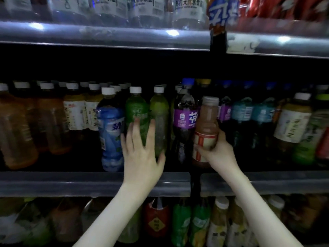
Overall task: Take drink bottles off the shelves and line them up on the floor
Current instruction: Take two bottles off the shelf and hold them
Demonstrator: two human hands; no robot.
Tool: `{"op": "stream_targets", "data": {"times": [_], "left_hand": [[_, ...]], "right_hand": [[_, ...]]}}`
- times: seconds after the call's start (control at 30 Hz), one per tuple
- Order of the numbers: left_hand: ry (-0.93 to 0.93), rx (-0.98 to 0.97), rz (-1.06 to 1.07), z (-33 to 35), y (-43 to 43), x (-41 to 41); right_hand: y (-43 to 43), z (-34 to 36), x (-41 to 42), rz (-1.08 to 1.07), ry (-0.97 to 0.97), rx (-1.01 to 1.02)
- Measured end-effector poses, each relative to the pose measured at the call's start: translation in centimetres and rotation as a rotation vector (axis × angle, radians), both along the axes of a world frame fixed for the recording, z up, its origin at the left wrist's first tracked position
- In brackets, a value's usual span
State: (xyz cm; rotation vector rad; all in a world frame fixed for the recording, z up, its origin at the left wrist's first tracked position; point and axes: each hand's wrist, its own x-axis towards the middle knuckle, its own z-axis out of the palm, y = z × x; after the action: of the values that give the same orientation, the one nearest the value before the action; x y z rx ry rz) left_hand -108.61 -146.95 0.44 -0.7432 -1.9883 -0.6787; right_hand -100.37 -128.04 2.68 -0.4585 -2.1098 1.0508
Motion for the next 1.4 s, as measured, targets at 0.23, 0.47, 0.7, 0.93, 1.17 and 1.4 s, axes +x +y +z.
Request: {"op": "stream_targets", "data": {"times": [0.23,0.47,0.7,0.93,1.17,1.4], "left_hand": [[-0.07,0.011,-0.435,-2.8,0.6,4.0],[-0.664,0.154,-0.9,-5.0,-2.8,12.1],[-1.109,0.167,-0.433,-11.1,-10.7,18.6],[-1.338,0.166,-0.195,-16.2,-22.4,25.1],[-1.455,0.313,-0.226,-16.9,-38.0,24.3],[-1.36,0.372,-0.033,-17.2,-56.1,20.5]], "right_hand": [[-2.2,-0.5,4.8,-0.151,0.347,0.09],[-8.9,-1.7,12.9,0.404,0.242,-0.026],[-14.0,-9.9,14.9,0.695,-0.243,-0.185],[-24.3,-15.6,16.6,0.85,-0.407,-0.343],[-36.6,-18.0,15.1,0.924,-0.456,-0.37],[-51.6,-16.9,8.5,0.878,-0.411,-0.351]]}}
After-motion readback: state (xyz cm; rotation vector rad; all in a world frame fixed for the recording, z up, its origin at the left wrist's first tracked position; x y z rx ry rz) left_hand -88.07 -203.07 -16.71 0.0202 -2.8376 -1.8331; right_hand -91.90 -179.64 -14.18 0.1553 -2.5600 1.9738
